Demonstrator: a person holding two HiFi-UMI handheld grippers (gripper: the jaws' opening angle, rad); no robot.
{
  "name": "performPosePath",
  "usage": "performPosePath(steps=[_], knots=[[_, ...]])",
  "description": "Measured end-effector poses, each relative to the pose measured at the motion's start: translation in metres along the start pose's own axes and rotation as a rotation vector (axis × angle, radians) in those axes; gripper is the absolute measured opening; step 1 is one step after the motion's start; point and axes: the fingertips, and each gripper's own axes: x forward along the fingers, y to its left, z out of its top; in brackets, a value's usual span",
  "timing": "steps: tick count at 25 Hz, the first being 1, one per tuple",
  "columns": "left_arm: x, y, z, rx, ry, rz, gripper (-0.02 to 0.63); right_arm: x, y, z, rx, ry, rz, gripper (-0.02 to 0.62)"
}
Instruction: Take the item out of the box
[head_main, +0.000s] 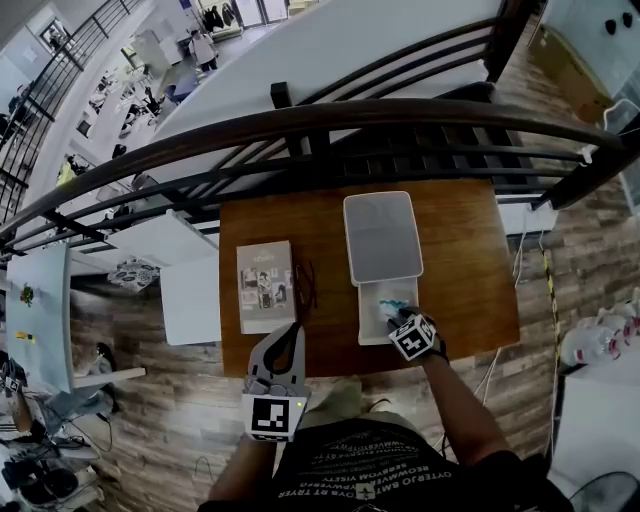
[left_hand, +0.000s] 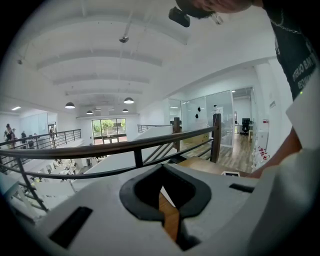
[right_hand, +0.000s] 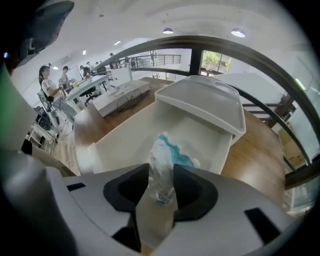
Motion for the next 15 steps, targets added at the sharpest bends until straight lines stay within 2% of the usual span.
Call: performPosePath(steps=[3, 5, 11, 15], knots=[[-0.004, -0.003, 0.001, 0.001, 0.013, 0.004, 0.006, 0.002, -0.004, -0.002, -0.040, 0.017, -0.027, 0.082], [-0.007, -0.009, 0.006, 0.013, 0.001, -0.001, 0.006, -0.002, -0.007, -0.002, -0.038, -0.010, -0.031, 0.037], [-0.023, -0.027, 0.015, 0.037, -0.024, -0.001, 0.006, -0.050, -0.011, 0.014, 0.078, -0.237, -0.027, 0.026], [-0.034, -0.041, 0.019, 0.047, -0.045, -0.002, 0.006, -0.079, -0.010, 0.008, 0.131, -0.319, -0.014, 0.026]])
